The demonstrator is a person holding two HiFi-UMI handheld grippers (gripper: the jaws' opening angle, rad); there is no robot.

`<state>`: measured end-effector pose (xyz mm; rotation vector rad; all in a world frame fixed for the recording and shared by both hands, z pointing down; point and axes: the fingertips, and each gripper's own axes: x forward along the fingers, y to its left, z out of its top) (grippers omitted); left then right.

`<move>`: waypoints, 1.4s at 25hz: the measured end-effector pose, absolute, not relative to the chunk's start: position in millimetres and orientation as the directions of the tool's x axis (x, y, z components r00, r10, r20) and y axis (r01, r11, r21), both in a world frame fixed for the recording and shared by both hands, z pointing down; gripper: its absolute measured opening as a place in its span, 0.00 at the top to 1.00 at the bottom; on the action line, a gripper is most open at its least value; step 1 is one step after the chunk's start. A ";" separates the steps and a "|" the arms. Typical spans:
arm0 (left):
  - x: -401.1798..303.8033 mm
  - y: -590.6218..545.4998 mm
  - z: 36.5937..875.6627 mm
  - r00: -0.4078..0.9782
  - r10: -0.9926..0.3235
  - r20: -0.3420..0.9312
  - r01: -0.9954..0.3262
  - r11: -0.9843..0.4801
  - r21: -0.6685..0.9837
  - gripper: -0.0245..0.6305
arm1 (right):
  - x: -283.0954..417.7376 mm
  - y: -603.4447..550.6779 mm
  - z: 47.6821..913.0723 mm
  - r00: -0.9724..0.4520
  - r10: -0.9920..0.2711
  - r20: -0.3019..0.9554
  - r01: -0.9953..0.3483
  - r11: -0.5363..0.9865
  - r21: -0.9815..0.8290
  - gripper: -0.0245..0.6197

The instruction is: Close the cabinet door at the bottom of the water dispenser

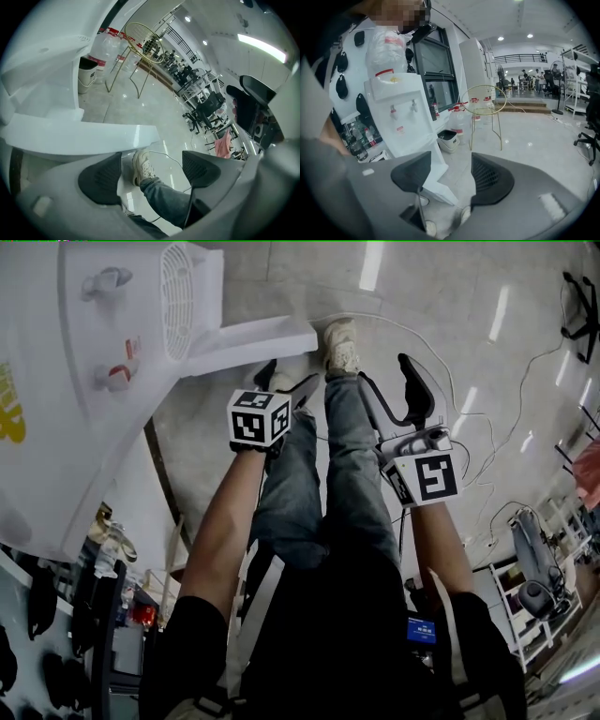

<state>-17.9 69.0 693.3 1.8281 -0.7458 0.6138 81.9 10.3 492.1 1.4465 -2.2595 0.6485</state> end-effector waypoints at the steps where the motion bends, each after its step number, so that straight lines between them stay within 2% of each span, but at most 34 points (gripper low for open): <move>1: -18.0 65.9 693.8 0.675 -0.214 0.706 -0.734 -0.284 0.617 0.32 | 82.3 5.6 493.3 -0.404 -0.737 0.542 -0.912 0.371 -0.175 0.55; 16: -24.2 0.0 698.6 0.600 -0.349 0.720 -0.797 -0.184 0.575 0.33 | 92.7 -51.0 535.7 -0.492 -0.658 0.571 -0.859 0.472 -0.196 0.57; 35: -30.2 -56.7 708.8 0.548 -0.411 0.729 -0.822 -0.102 0.561 0.33 | 83.3 -108.2 565.4 -0.569 -0.575 0.588 -0.800 0.553 -0.234 0.59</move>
